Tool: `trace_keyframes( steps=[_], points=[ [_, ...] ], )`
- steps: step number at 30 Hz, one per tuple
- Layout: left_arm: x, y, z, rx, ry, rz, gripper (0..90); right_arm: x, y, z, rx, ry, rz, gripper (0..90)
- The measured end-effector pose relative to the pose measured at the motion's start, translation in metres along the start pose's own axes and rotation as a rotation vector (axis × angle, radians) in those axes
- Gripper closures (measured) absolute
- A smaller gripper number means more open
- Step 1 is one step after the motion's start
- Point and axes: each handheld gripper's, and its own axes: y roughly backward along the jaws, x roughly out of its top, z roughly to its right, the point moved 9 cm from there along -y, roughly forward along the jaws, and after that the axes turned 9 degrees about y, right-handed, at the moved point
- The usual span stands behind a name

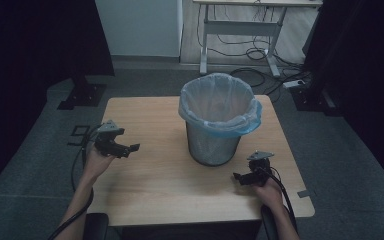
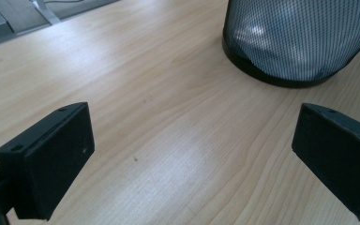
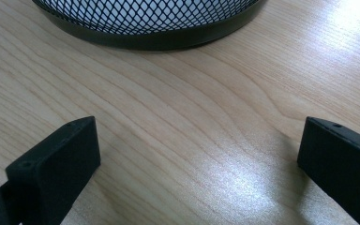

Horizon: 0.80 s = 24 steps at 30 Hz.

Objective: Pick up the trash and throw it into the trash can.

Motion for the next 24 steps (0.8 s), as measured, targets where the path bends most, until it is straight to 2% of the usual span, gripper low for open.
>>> trace_keyframes(
  steps=[4,5,14,20,21,22,23,24],
  points=[
    [-0.008,-0.004,0.001,0.004,0.002,-0.003,0.0,0.0,0.0,0.0,0.0,0.0,0.0,0.0],
    [-0.015,-0.008,0.002,0.008,0.001,-0.009,0.0,0.0,0.0,0.0,0.0,0.0,0.0,0.0],
    [-0.043,-0.023,0.004,0.015,0.005,-0.032,0.0,0.0,0.0,0.0,0.0,0.0,0.0,0.0],
    [-0.062,-0.036,0.006,0.016,-0.001,-0.077,0.0,0.0,0.0,0.0,0.0,0.0,0.0,0.0],
    [-0.067,-0.039,0.007,0.023,-0.009,-0.097,0.0,0.0,0.0,0.0,0.0,0.0,0.0,0.0],
    [-0.067,-0.039,0.007,0.023,-0.009,-0.097,0.0,0.0,0.0,0.0,0.0,0.0,0.0,0.0],
    [-0.073,-0.043,0.007,0.034,-0.028,-0.126,0.0,0.0,0.0,0.0,0.0,0.0,0.0,0.0],
    [-0.073,-0.043,0.007,0.034,-0.028,-0.126,0.0,0.0,0.0,0.0,0.0,0.0,0.0,0.0]
  ],
)
